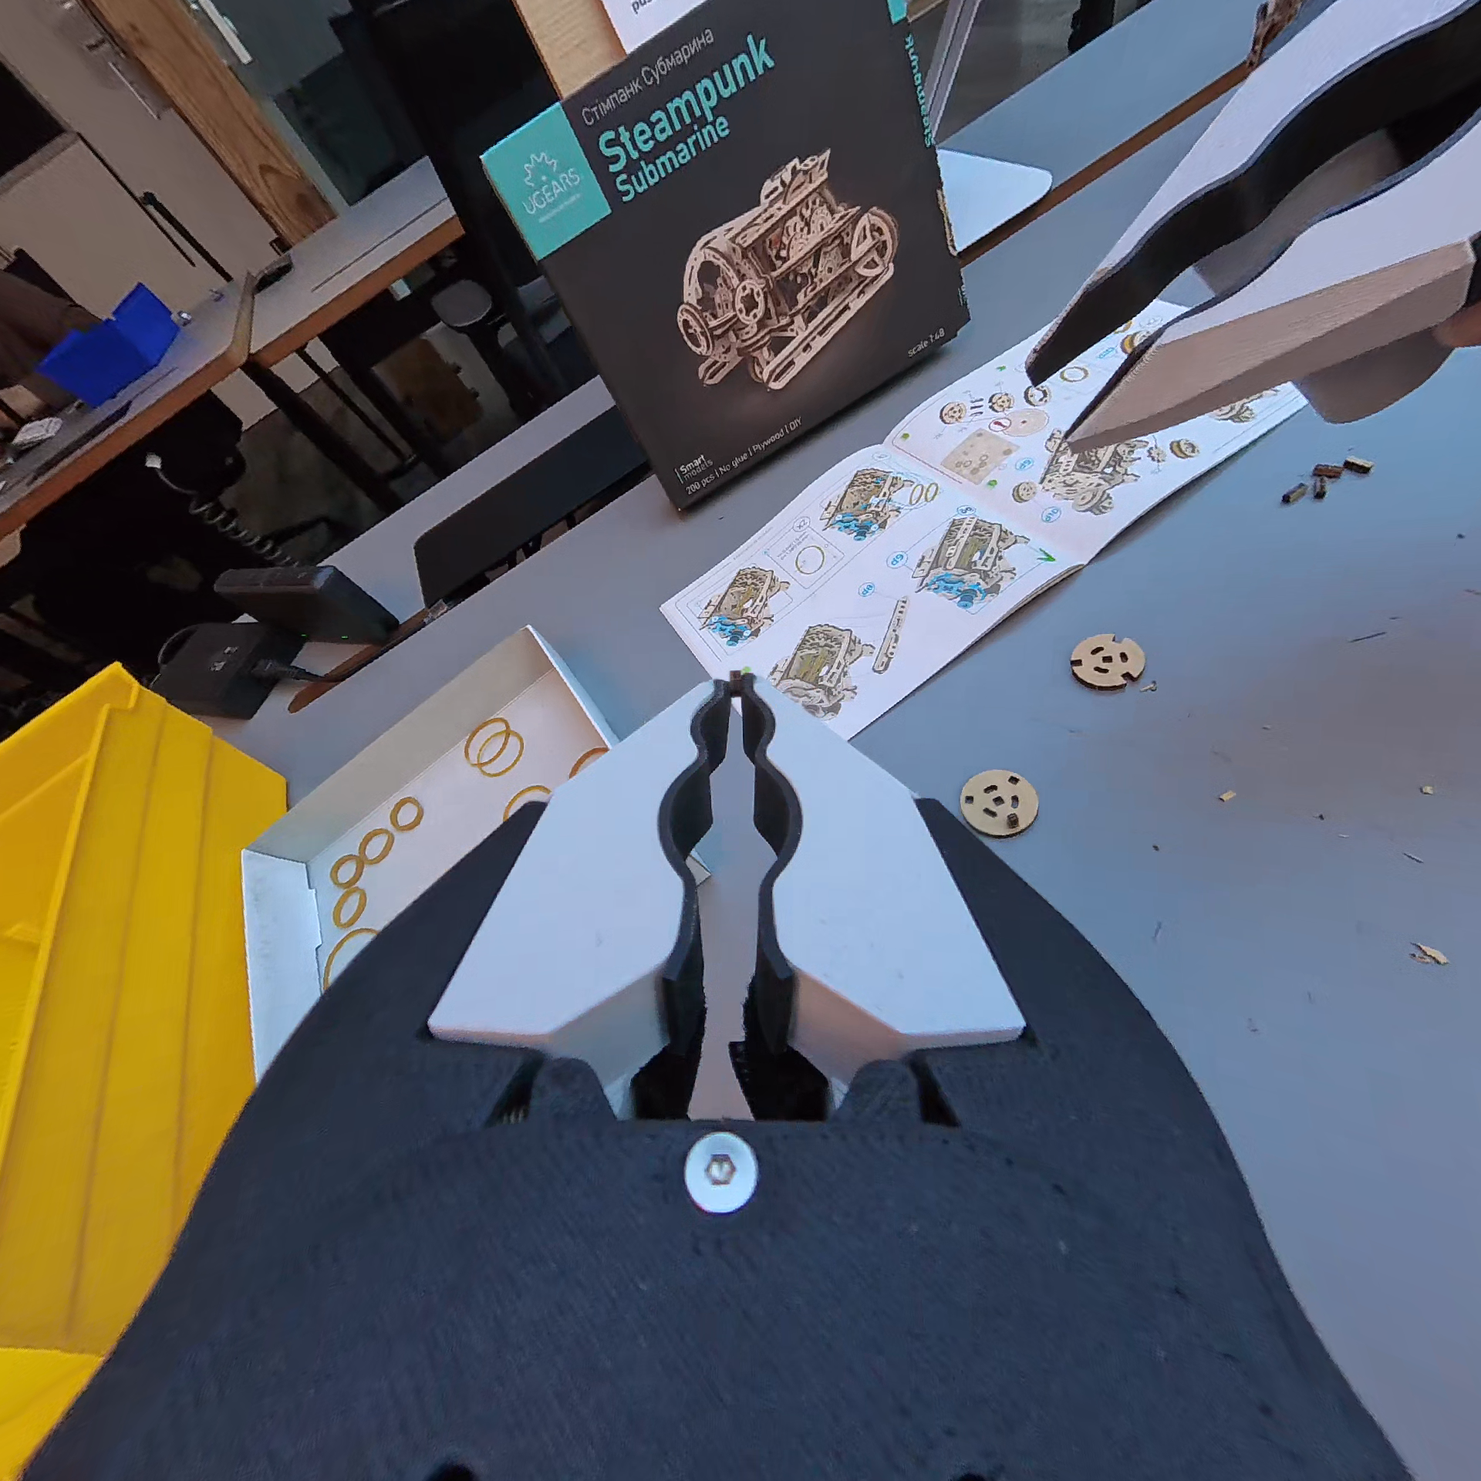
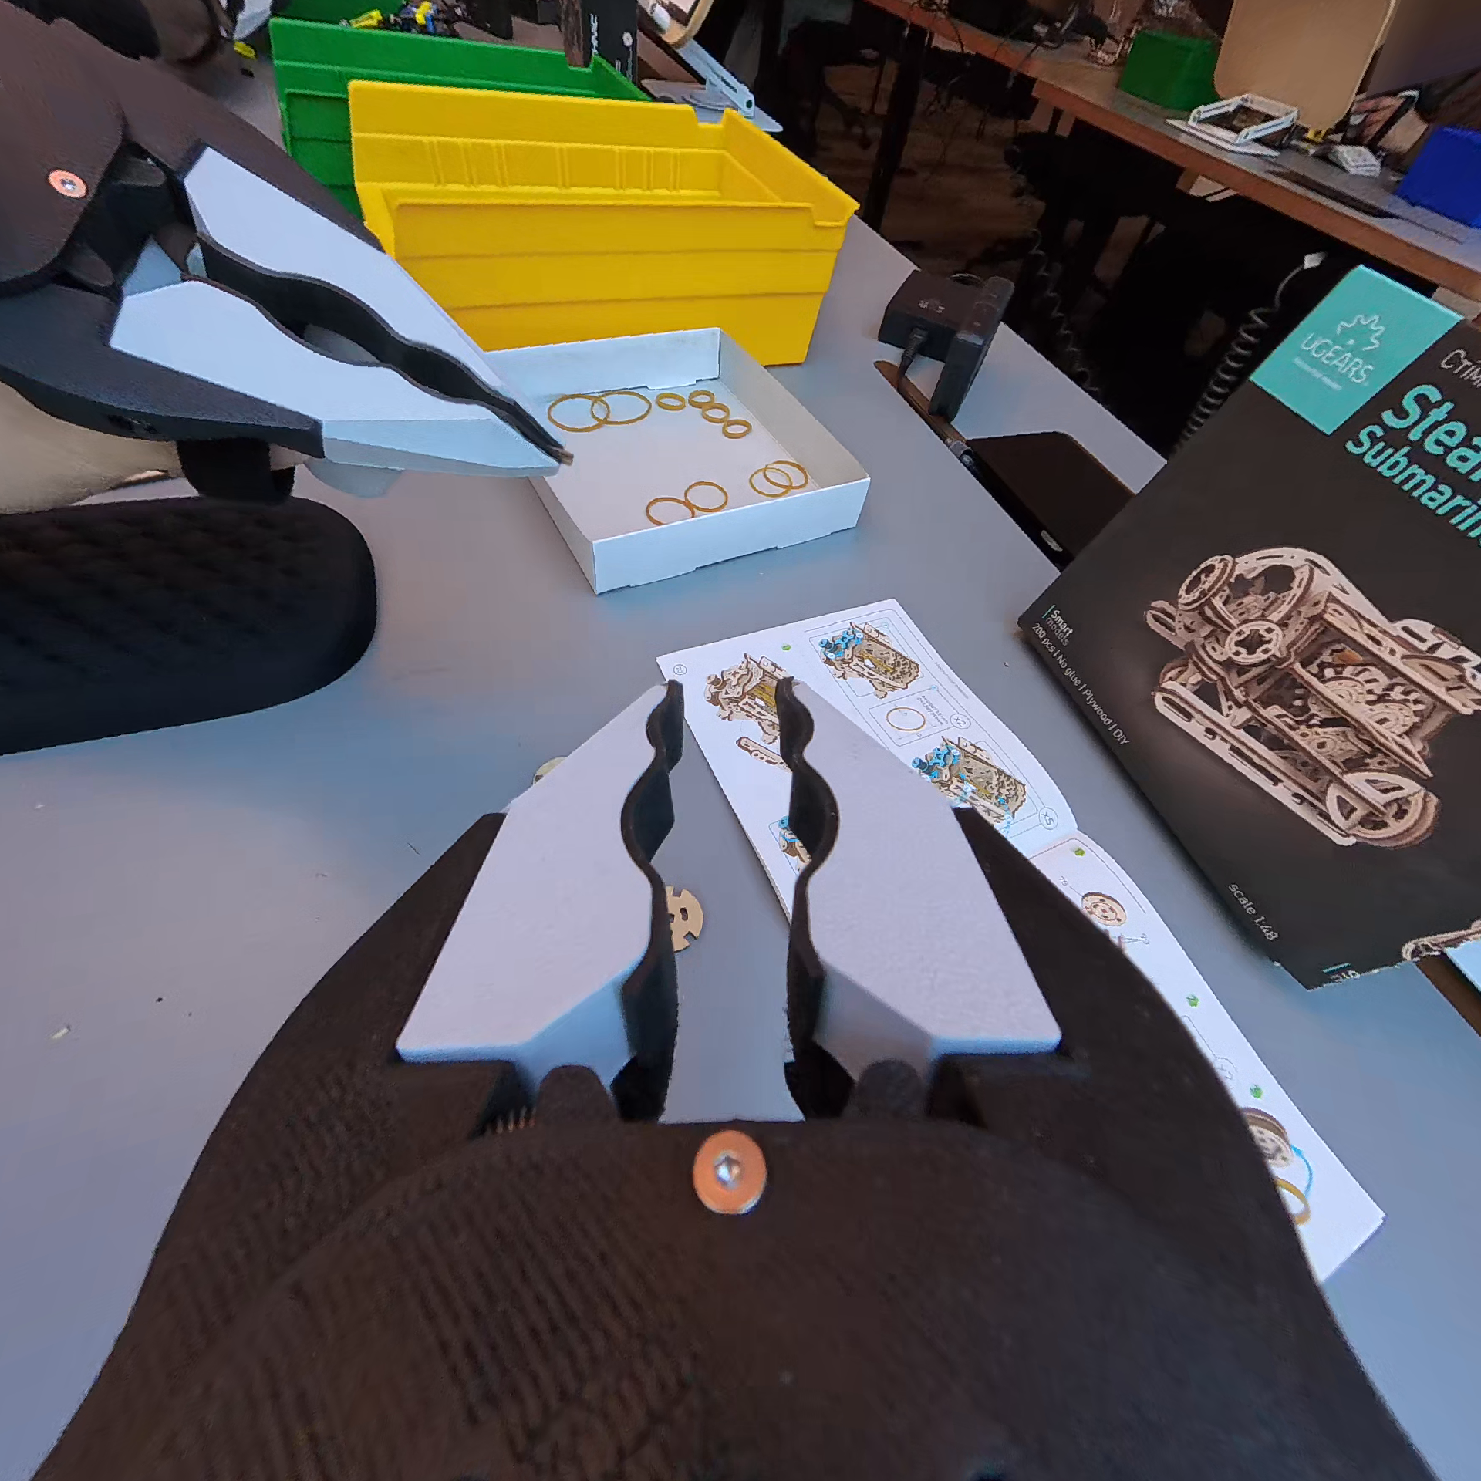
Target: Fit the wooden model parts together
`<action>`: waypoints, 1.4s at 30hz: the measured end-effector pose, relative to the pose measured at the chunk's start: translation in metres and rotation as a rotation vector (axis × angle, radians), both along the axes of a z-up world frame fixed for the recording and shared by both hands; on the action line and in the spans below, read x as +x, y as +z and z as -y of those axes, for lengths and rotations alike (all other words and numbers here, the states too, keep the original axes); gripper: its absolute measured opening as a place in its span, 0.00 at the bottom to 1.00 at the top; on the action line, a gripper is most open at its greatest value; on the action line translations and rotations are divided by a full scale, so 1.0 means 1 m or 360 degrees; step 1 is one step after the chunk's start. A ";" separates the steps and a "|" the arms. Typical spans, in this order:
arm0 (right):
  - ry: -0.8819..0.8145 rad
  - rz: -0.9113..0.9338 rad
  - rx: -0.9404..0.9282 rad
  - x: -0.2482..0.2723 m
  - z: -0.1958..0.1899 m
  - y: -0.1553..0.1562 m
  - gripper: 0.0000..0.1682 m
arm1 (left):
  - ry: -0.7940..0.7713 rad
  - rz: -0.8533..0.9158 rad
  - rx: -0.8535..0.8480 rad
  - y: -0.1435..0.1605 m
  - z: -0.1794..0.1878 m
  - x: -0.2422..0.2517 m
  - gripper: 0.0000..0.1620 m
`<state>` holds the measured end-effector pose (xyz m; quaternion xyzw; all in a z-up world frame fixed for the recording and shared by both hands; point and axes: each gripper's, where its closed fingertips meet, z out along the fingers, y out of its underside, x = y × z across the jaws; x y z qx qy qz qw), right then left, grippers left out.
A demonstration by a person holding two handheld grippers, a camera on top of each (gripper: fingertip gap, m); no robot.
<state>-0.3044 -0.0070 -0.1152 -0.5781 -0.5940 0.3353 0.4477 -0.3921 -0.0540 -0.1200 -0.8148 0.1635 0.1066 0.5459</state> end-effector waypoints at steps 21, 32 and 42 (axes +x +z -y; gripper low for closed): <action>0.0866 -0.0331 -0.0870 -0.002 0.099 0.041 0.06 | -0.1078 0.0919 0.0198 0.044 0.050 0.097 0.00; 0.0994 -0.0310 -0.0933 0.004 0.108 0.038 0.00 | -0.1205 0.0990 0.0140 0.043 0.058 0.103 0.00; 0.0897 -0.0183 -0.1370 0.000 0.098 0.029 0.00 | -0.0963 0.0090 0.0459 0.038 0.052 0.084 0.18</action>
